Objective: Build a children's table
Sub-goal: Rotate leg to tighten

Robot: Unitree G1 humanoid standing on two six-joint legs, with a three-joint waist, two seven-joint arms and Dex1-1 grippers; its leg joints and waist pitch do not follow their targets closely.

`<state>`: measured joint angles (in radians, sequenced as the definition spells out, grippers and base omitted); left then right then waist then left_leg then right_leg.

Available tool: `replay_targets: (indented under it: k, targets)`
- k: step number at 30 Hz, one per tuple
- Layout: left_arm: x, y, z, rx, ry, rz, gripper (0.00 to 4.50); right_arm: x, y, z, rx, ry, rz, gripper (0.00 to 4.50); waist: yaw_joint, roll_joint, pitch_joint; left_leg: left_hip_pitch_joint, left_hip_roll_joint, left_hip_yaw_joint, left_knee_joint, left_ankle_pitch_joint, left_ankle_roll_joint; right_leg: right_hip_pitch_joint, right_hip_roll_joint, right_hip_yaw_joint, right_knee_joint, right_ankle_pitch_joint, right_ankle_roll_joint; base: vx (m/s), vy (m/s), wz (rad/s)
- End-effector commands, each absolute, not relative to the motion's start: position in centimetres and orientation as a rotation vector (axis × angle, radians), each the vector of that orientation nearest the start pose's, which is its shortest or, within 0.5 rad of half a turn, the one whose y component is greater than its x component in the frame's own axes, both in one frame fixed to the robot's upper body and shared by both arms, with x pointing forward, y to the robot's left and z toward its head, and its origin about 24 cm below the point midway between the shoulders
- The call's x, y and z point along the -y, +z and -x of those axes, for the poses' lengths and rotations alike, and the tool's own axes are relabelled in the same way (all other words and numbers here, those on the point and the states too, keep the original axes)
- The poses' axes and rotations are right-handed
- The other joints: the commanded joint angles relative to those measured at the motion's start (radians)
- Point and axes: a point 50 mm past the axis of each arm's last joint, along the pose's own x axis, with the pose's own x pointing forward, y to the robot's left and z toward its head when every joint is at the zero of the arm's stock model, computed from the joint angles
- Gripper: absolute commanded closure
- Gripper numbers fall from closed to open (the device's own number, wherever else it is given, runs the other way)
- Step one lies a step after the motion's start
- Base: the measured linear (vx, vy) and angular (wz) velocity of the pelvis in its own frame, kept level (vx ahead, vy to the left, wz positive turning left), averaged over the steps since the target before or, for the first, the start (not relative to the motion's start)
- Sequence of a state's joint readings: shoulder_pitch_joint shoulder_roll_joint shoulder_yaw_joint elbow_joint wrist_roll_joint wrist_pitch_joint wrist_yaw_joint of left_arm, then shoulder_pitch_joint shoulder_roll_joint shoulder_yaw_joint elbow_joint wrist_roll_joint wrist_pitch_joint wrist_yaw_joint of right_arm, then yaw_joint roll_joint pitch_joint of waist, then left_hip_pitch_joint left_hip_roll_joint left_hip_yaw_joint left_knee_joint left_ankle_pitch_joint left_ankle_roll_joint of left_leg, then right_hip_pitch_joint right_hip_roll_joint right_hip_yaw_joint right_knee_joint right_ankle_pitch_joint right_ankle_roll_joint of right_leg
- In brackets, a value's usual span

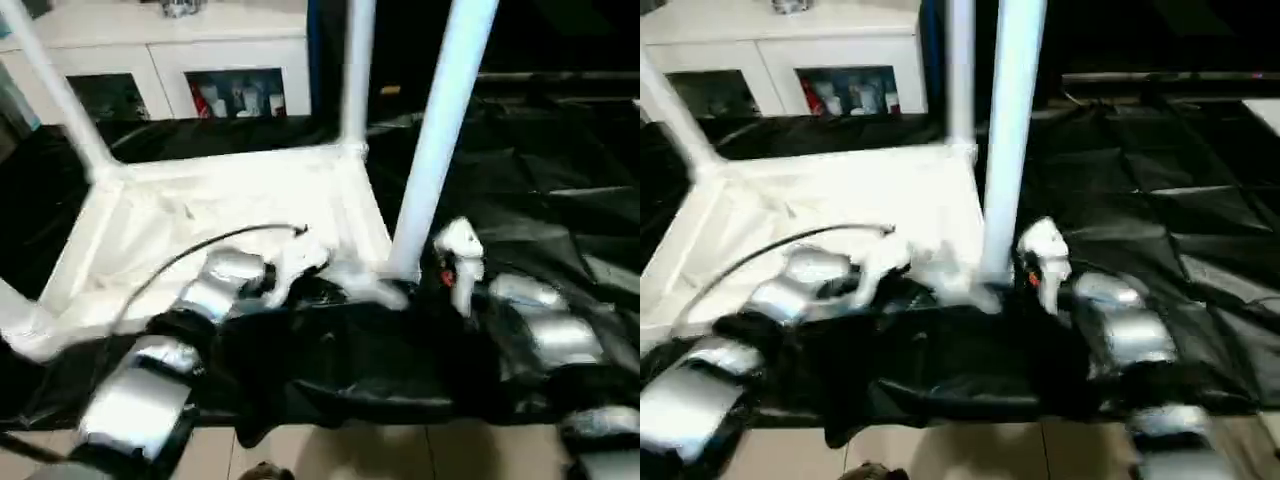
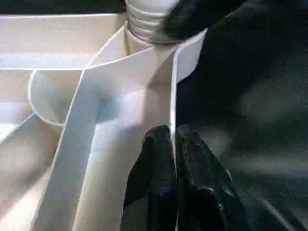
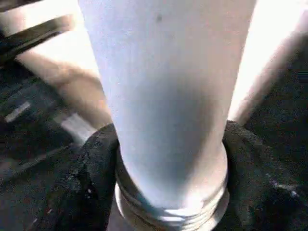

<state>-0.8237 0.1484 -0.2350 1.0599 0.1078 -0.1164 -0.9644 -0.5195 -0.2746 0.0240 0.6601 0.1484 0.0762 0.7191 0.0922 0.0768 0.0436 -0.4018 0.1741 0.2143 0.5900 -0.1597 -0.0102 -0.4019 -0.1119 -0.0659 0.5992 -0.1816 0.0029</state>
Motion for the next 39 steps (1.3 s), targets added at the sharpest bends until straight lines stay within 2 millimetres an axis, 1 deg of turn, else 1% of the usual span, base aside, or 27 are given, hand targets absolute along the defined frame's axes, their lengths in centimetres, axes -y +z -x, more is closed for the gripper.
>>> replay_targets:
  k: [1, 2, 3, 4, 5, 6, 7, 8, 9, 10, 11, 13, 15, 16, 17, 18, 19, 21, 22, 23, 25, 27, 31, 34, 37, 38, 39]
  targets:
    - [-6.5, 5.3, -35.6, -0.319, -1.082, -0.346, 4.50, 15.7, 1.7, -33.3, -0.359, 0.504, -0.006, 1.76, -0.010, -0.013, -0.060, 0.039, 0.057, -0.042, -0.084, -0.368, -0.013, 0.028, -0.052, 0.033, -0.087, -0.347, -0.196, 0.000, 0.000, 0.00]
    - [-5.9, 5.4, -35.6, -0.318, -1.070, -0.336, 4.50, 15.4, 1.6, -33.6, -0.364, 0.447, -0.024, 1.76, -0.015, -0.016, -0.059, 0.039, 0.057, -0.040, -0.085, -0.374, -0.015, 0.026, -0.049, 0.034, -0.089, -0.338, -0.197, 0.000, 0.000, 0.00]
    - [-5.9, 5.4, -35.7, -0.318, -1.069, -0.335, 4.50, 15.3, 1.6, -33.6, -0.364, 0.442, -0.025, 1.76, -0.015, -0.016, -0.059, 0.039, 0.057, -0.040, -0.085, -0.374, -0.015, 0.026, -0.049, 0.034, -0.089, -0.338, -0.197, 0.000, 0.000, 0.00]
    - [-5.0, 5.5, -35.8, -0.309, -1.043, -0.330, 4.50, 14.4, 1.4, -33.9, -0.371, 0.385, -0.051, 1.76, -0.017, -0.013, -0.061, 0.038, 0.053, -0.041, -0.085, -0.379, -0.014, 0.028, -0.052, 0.035, -0.089, -0.324, -0.196, 0.000, 0.000, 0.00]
    - [-5.0, 5.5, -35.8, -0.309, -1.043, -0.330, 4.50, 14.4, 1.4, -33.9, -0.371, 0.384, -0.051, 1.76, -0.019, -0.014, -0.062, 0.038, 0.052, -0.040, -0.085, -0.382, -0.013, 0.028, -0.051, 0.034, -0.091, -0.318, -0.194, 0.000, 0.000, 0.00]
    - [-4.6, 5.6, -35.8, -0.307, -1.039, -0.331, 4.50, 13.8, 1.4, -34.0, -0.374, 0.372, -0.059, 1.76, -0.019, -0.014, -0.063, 0.037, 0.051, -0.041, -0.084, -0.374, -0.012, 0.030, -0.051, 0.034, -0.090, -0.305, -0.194, 0.000, 0.000, 0.00]
    - [-4.0, 5.6, -35.7, -0.300, -1.037, -0.339, 4.50, 12.1, 1.5, -34.2, -0.362, 0.402, -0.053, 1.76, -0.021, -0.008, -0.064, 0.033, 0.050, -0.039, -0.083, -0.359, -0.001, 0.032, -0.051, 0.034, -0.089, -0.267, -0.198, 0.000, 0.000, 0.00]
    - [-3.8, 5.6, -35.7, -0.299, -1.037, -0.341, 4.50, 11.8, 1.5, -34.2, -0.359, 0.410, -0.051, 1.76, -0.024, -0.011, -0.064, 0.031, 0.049, -0.038, -0.082, -0.355, 0.002, 0.032, -0.050, 0.033, -0.088, -0.257, -0.200, 0.000, 0.000, 0.00]
    - [-3.6, 5.6, -35.7, -0.298, -1.041, -0.342, 4.50, 10.7, 1.8, -34.3, -0.333, 0.446, -0.046, 1.76, -0.024, -0.007, -0.065, 0.031, 0.048, -0.040, -0.082, -0.355, 0.003, 0.034, -0.052, 0.032, -0.087, -0.252, -0.201, 0.000, 0.000, 0.00]
    - [-3.4, 5.7, -35.7, -0.298, -1.043, -0.345, 4.50, 10.0, 2.1, -34.3, -0.309, 0.476, -0.041, 1.42, -0.026, -0.010, -0.065, 0.031, 0.048, -0.039, -0.080, -0.353, 0.008, 0.035, -0.052, 0.032, -0.088, -0.246, -0.204, 0.000, 0.000, 0.00]
    - [-3.4, 5.7, -35.7, -0.296, -1.045, -0.350, 4.50, 9.7, 2.2, -34.3, -0.298, 0.487, -0.038, 1.21, -0.027, -0.008, -0.065, 0.031, 0.048, -0.039, -0.081, -0.354, 0.011, 0.035, -0.052, 0.032, -0.088, -0.245, -0.205, 0.000, 0.000, 0.00]
    - [-3.6, 5.7, -35.7, -0.294, -1.066, -0.363, 4.50, 9.3, 2.8, -34.4, -0.259, 0.546, -0.036, 1.04, -0.028, -0.010, -0.065, 0.030, 0.050, -0.039, -0.081, -0.352, 0.024, 0.038, -0.052, 0.031, -0.087, -0.232, -0.212, 0.000, 0.000, 0.00]
    - [-4.0, 5.7, -35.7, -0.293, -1.080, -0.364, 4.50, 9.7, 3.3, -34.4, -0.228, 0.583, -0.030, 0.86, -0.027, -0.010, -0.065, 0.029, 0.051, -0.039, -0.081, -0.349, 0.033, 0.039, -0.051, 0.030, -0.085, -0.227, -0.215, 0.000, 0.000, 0.00]
    - [-4.2, 5.7, -35.6, -0.293, -1.094, -0.364, 4.50, 10.0, 3.6, -34.4, -0.219, 0.611, -0.031, 0.64, -0.027, -0.011, -0.066, 0.027, 0.051, -0.039, -0.080, -0.339, 0.038, 0.042, -0.051, 0.030, -0.084, -0.217, -0.218, 0.000, 0.000, 0.00]
    - [-4.3, 5.7, -35.6, -0.293, -1.103, -0.364, 4.50, 10.1, 3.7, -34.4, -0.214, 0.629, -0.033, 0.64, -0.027, -0.011, -0.066, 0.027, 0.052, -0.037, -0.079, -0.333, 0.046, 0.042, -0.051, 0.030, -0.082, -0.203, -0.224, 0.000, 0.000, 0.00]
    - [-4.9, 5.7, -35.6, -0.295, -1.130, -0.366, 4.50, 11.0, 4.1, -34.3, -0.198, 0.687, 0.002, 0.64, -0.026, -0.010, -0.066, 0.027, 0.052, -0.037, -0.079, -0.327, 0.049, 0.042, -0.051, 0.029, -0.081, -0.197, -0.227, 0.000, 0.000, 0.00]
    - [-5.5, 5.7, -35.5, -0.299, -1.161, -0.371, 4.50, 12.2, 4.7, -34.2, -0.169, 0.747, 0.070, 0.64, -0.021, -0.014, -0.068, 0.026, 0.053, -0.034, -0.074, -0.305, 0.064, 0.046, -0.050, 0.028, -0.079, -0.168, -0.232, 0.000, 0.000, 0.00]
    - [-5.9, 5.7, -35.5, -0.299, -1.179, -0.375, 4.50, 12.9, 5.0, -34.1, -0.156, 0.776, 0.106, 0.64, -0.019, -0.014, -0.068, 0.024, 0.053, -0.035, -0.073, -0.296, 0.070, 0.046, -0.051, 0.028, -0.078, -0.159, -0.236, 0.000, 0.000, 0.00]
    - [-6.1, 5.8, -35.4, -0.294, -1.191, -0.377, 4.50, 13.2, 5.2, -34.1, -0.156, 0.788, 0.113, 0.64, -0.017, -0.013, -0.071, 0.020, 0.052, -0.033, -0.067, -0.255, 0.091, 0.049, -0.052, 0.027, -0.070, -0.110, -0.252, 0.000, 0.000, 0.00]
    - [-6.4, 5.7, -35.3, -0.299, -1.214, -0.372, 4.50, 13.8, 5.5, -34.0, -0.159, 0.820, 0.120, 0.64, -0.016, -0.014, -0.072, 0.020, 0.052, -0.032, -0.064, -0.234, 0.103, 0.050, -0.051, 0.025, -0.068, -0.088, -0.261, 0.000, 0.000, 0.00]
    - [-7.6, 5.6, -34.8, -0.315, -1.312, -0.382, 4.50, 15.7, 6.1, -33.4, -0.185, 0.933, 0.179, 0.64, -0.011, -0.017, -0.071, 0.019, 0.052, -0.031, -0.060, -0.214, 0.123, 0.052, -0.051, 0.023, -0.067, -0.079, -0.269, 0.000, 0.000, 0.00]
    - [-8.1, 5.6, -34.6, -0.320, -1.358, -0.395, 4.50, 16.3, 6.3, -33.2, -0.192, 0.956, 0.222, 0.64, -0.003, -0.015, -0.071, 0.018, 0.055, -0.031, -0.058, -0.205, 0.140, 0.050, -0.052, 0.025, -0.064, -0.079, -0.271, 0.000, 0.000, 0.00]
    - [-9.1, 5.5, -33.8, -0.341, -1.482, -0.367, 4.50, 17.3, 6.6, -32.6, -0.223, 1.043, 0.252, 0.64, 0.002, -0.013, -0.068, 0.026, 0.060, -0.031, -0.065, -0.256, 0.116, 0.043, -0.052, 0.027, -0.070, -0.145, -0.275, 0.000, 0.000, 0.00]
    - [-9.6, 5.5, -33.6, -0.351, -1.517, -0.374, 4.50, 17.6, 6.9, -32.2, -0.237, 1.095, 0.248, 0.64, 0.009, -0.012, -0.065, 0.029, 0.065, -0.034, -0.073, -0.294, 0.085, 0.040, -0.051, 0.030, -0.070, -0.182, -0.268, 0.000, 0.000, 0.00]
    - [-10.2, 5.6, -33.5, -0.362, -1.532, -0.383, 4.50, 17.7, 6.9, -31.7, -0.271, 1.159, 0.246, 0.64, 0.012, -0.014, -0.066, 0.030, 0.064, -0.033, -0.073, -0.292, 0.079, 0.041, -0.052, 0.031, -0.069, -0.175, -0.267, 0.000, 0.000, 0.00]
    - [-10.4, 5.6, -33.5, -0.364, -1.534, -0.385, 4.50, 17.7, 6.8, -31.6, -0.284, 1.178, 0.242, 0.64, 0.014, -0.017, -0.066, 0.029, 0.063, -0.032, -0.071, -0.285, 0.082, 0.042, -0.054, 0.032, -0.069, -0.173, -0.267, 0.000, 0.000, 0.00]
    - [-10.4, 5.6, -33.5, -0.364, -1.534, -0.385, 4.50, 17.7, 6.8, -31.6, -0.288, 1.184, 0.240, 0.80, 0.016, -0.017, -0.066, 0.028, 0.063, -0.032, -0.071, -0.281, 0.083, 0.042, -0.055, 0.032, -0.069, -0.174, -0.266, 0.000, 0.000, 0.00]
